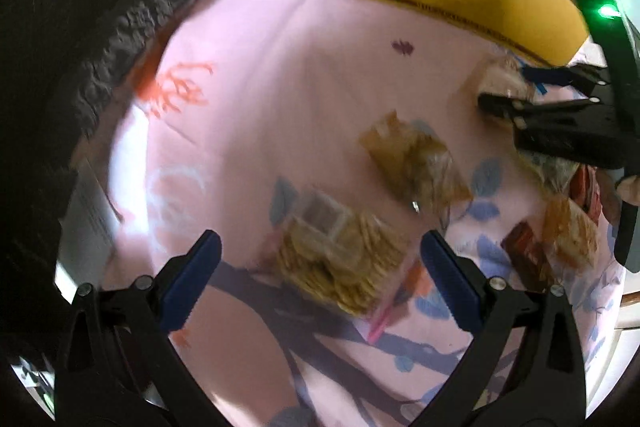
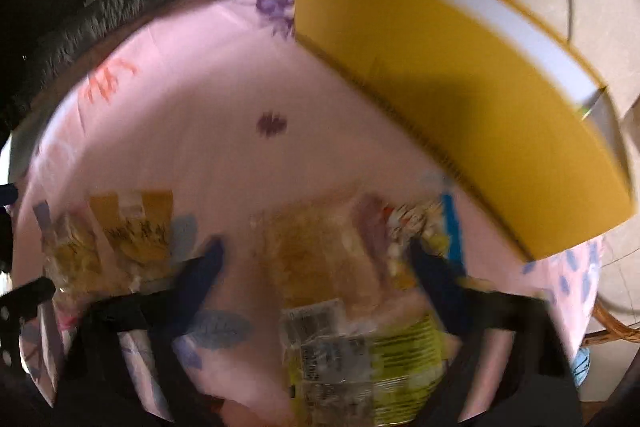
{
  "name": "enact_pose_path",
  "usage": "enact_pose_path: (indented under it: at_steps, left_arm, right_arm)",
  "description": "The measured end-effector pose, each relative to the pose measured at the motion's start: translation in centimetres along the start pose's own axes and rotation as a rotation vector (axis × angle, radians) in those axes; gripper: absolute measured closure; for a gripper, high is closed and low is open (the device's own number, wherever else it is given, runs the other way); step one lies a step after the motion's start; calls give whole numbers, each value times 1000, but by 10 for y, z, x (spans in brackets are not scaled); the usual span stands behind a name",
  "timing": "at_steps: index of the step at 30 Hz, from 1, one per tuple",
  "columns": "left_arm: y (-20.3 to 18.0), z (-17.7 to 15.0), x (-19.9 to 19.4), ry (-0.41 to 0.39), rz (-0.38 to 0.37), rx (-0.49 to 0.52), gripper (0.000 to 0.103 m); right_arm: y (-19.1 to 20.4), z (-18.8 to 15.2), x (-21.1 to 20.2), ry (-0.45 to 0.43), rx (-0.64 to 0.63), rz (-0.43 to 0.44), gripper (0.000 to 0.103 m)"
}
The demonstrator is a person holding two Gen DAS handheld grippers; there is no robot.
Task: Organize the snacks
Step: 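Grasp the round bread packet with the right tool while the left tool grasps the brown packet, then carry both packets over the yellow box and open both tools to drop them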
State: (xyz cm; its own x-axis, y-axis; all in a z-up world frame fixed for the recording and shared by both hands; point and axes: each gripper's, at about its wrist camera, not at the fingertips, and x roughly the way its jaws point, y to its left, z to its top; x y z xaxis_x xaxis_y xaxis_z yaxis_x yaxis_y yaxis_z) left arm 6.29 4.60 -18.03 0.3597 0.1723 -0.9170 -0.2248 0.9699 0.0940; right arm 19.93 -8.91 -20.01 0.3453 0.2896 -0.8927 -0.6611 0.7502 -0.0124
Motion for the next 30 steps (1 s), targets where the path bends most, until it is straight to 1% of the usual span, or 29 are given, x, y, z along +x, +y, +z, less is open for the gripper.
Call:
enact_pose_path:
  at_steps: [1,2,3,4,6,8,11,13,16,17,18,19,20,21,22,23,25,27,28,30]
  left_arm:
    - [-3,-2,2,10,-15,-1,2]
    - [-7,-2,4,9,-34,0,2]
    - [-12,-2,5,5,-39,6,2]
    - [-18,0,5,-4,-42,24,2]
    - [-31,5,8,-13,-35,62,2]
    - [-40,12,13,-10,-45,75,2]
    - [-55,24,21,-11,-80,77,2]
    - [-67,31,33,6,-73,101,2]
    - [-80,41,55,3,-5,136,2]
    - [-82,43,61,14,-10,134,4]
    - [-80,42,67,11,-76,105,23]
    - [-77,41,67,1,-113,67,26]
    - [-77,41,65,1,-105,58,33]
    - [-79,40,61,3,-110,74,46]
    - [-80,39,58,2,-109,88,54]
    - [-80,37,56,9,-121,94,57]
    - [-81,32,52,17,-134,87,58]
    - [-85,23,45,18,-103,112,59]
    - [-87,17,42,23,-107,122,59]
    - [-87,13,39,40,-140,126,61]
  right_arm:
    - [1,-2,4,25,7,-18,45]
    - [3,-3,1,29,13,-29,49]
    - [2,-5,-5,34,48,-18,51]
    - [-1,-7,-14,23,88,-8,51]
    - [-8,-10,-40,-30,138,-15,51]
    - [-14,-16,-62,-68,169,-33,51]
    - [-37,-30,-95,-107,260,-31,51]
    - [-52,-42,-110,-122,304,-53,51]
    - [-72,-60,-130,-133,366,-88,51]
    - [-76,-66,-133,-134,384,-98,51]
    - [-83,-74,-137,-134,408,-110,51]
    - [-87,-79,-141,-131,421,-114,51]
    - [-90,-83,-140,-125,439,-120,51]
    - [-95,-89,-141,-116,461,-127,51]
    - [-96,-93,-137,-110,475,-126,51]
    - [-98,-97,-136,-102,496,-121,51]
    - [-103,-106,-135,-93,542,-100,51]
    - [-102,-108,-134,-92,567,-81,51]
    - [-100,-107,-133,-93,569,-74,51]
    - [-98,-106,-136,-98,561,-65,51]
